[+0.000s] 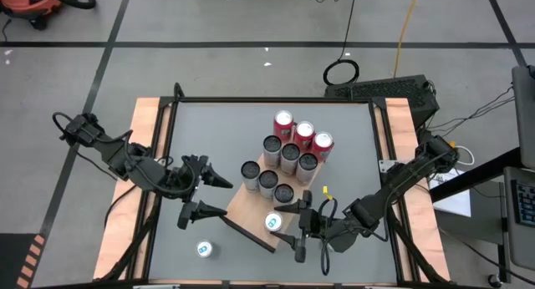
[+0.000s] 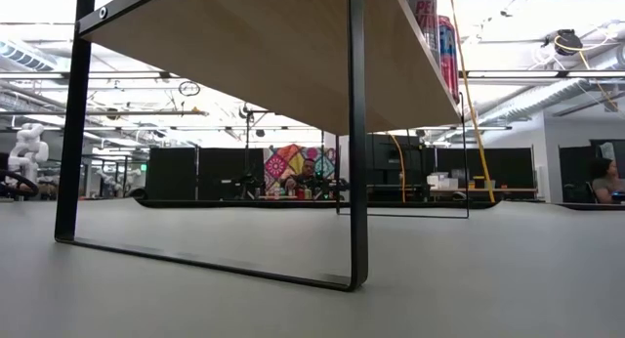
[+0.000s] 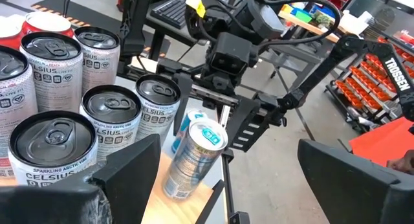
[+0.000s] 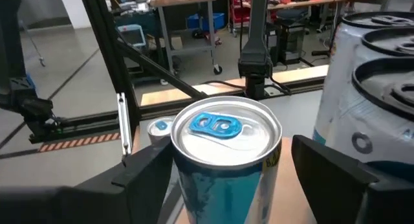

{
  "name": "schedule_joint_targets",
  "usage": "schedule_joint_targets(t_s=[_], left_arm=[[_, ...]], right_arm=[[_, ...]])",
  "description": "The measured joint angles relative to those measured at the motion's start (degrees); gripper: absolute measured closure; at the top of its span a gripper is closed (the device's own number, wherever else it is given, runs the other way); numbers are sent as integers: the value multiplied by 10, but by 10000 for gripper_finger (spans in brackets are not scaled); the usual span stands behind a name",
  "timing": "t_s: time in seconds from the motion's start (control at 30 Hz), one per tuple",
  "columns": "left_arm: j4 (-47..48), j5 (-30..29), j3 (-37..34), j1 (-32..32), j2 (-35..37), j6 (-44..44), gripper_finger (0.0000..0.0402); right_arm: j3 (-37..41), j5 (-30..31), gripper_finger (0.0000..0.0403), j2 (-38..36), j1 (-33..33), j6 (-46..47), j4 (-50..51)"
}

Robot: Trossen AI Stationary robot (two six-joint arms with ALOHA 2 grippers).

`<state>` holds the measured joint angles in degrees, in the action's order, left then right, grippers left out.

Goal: Place canned beverage on shelf
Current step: Put the blue soda can on the shelf

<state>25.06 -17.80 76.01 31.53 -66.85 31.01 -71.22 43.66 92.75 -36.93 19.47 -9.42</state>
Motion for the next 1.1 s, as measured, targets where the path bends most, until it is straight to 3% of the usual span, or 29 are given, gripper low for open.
schedule_joint_targets(t_s=[0.67, 1.1], left_arm=[[16, 0, 0, 0, 0, 1, 33], [16, 0, 0, 0, 0, 1, 33]], right_arm=[[0, 0, 114, -10, -17, 47, 34], [0, 61, 125, -11, -76, 171, 96]])
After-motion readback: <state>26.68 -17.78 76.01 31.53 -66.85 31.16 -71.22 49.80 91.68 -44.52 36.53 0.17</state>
